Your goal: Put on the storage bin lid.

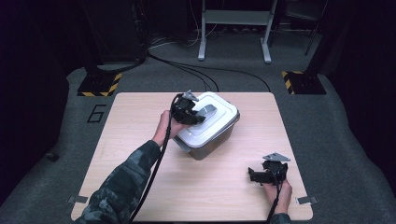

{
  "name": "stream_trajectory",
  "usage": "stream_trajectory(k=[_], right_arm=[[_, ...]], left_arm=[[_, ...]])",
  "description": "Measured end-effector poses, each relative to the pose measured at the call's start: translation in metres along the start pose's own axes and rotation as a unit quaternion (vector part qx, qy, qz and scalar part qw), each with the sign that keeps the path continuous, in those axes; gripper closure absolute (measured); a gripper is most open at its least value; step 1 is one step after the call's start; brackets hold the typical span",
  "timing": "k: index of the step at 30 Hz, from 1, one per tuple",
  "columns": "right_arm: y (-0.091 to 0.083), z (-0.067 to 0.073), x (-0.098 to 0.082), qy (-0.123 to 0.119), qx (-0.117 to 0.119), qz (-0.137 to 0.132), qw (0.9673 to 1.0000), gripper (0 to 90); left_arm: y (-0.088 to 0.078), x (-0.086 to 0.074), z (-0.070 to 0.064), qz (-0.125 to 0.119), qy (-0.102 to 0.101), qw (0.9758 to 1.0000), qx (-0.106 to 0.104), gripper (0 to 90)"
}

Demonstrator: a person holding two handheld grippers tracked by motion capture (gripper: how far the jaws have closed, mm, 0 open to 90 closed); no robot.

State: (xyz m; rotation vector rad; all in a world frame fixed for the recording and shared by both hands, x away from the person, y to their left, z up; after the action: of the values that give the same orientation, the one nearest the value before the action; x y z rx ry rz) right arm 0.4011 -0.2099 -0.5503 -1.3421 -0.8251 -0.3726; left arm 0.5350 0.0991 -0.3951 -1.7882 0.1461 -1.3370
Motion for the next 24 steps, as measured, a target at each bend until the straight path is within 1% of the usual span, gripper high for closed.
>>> stream_trajectory(k=[1,3,4,6,8,12,13,14,15,16,17,19,20,21,22,23,24], right_arm=[[0.0,0.0,0.0,0.0,0.0,0.0,1.0,0.3],[0.0,0.0,0.0,0.0,0.0,0.001,1.0,0.3],[0.0,0.0,0.0,-0.001,0.0,0.0,1.0,0.3],[0.0,0.0,0.0,-0.001,0.0,0.0,1.0,0.3],[0.0,0.0,0.0,-0.002,0.001,0.0,1.0,0.3],[0.0,0.0,0.0,-0.002,0.001,0.002,1.0,0.3],[0.0,0.0,0.0,-0.002,0.001,0.002,1.0,0.3],[0.0,0.0,0.0,-0.002,0.001,0.002,1.0,0.3],[0.0,0.0,0.0,-0.002,0.001,0.002,1.0,0.3],[0.0,0.0,0.0,-0.002,0.001,0.002,1.0,0.3],[0.0,0.0,0.0,-0.002,0.001,0.002,1.0,0.3],[0.0,0.0,0.0,-0.002,0.001,0.002,1.0,0.3],[0.0,0.0,0.0,-0.002,0.001,0.002,1.0,0.3],[0.0,0.0,0.0,-0.002,0.001,0.002,1.0,0.3],[0.0,0.0,0.0,-0.002,0.001,0.002,1.0,0.3],[0.0,0.0,0.0,-0.002,0.001,0.002,1.0,0.3],[0.0,0.0,0.0,-0.002,0.001,0.002,1.0,0.3]], left_arm=[[0.002,0.0,-0.001,0.001,0.002,1.0,-0.002,67.4],[0.005,0.001,-0.002,-0.001,0.007,0.9999,-0.014,67.4],[0.007,0.001,-0.003,0.002,0.006,0.9999,-0.016,67.4],[0.01,0.0,-0.003,0.01,0.016,0.9996,-0.023,67.4],[0.011,0.0,-0.002,0.011,0.017,0.9996,-0.02,67.3],[0.011,-0.001,-0.002,0.015,0.022,0.9994,-0.021,66.6],[0.012,-0.001,-0.002,0.017,0.022,0.9995,-0.018,64.0],[0.012,-0.001,-0.002,0.017,0.022,0.9995,-0.018,59.3],[0.012,-0.002,-0.003,0.017,0.014,0.9996,-0.018,55.5],[0.012,-0.002,-0.003,0.017,0.014,0.9996,-0.018,51.3],[0.011,-0.002,-0.003,0.019,0.012,0.9997,-0.012,51.3],[0.004,-0.002,-0.003,0.013,0.006,0.9999,-0.008,38.6],[0.004,-0.002,-0.003,0.013,0.006,0.9999,-0.008,35.7],[-0.003,-0.003,-0.004,0.006,0.005,1.0,-0.004,32.1],[-0.003,-0.003,-0.004,0.006,0.005,1.0,-0.004,30.2],[-0.008,-0.004,-0.004,0.003,0.004,1.0,-0.002,30.2],[-0.011,-0.004,-0.005,-0.001,0.004,1.0,0.001,23.8]])
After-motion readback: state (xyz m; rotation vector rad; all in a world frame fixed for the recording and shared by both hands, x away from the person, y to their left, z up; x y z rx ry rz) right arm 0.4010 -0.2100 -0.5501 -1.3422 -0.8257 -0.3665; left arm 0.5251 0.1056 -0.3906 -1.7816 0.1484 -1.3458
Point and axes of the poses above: each handheld gripper's, and its own axes: y roughly forward along the jaws, x roughly out of its top, z roughly to its left, the point moved 3 cm from there along y, roughly forward along the jaws, and after that the axes turned 1 degree about z, right-handed, at the moved point
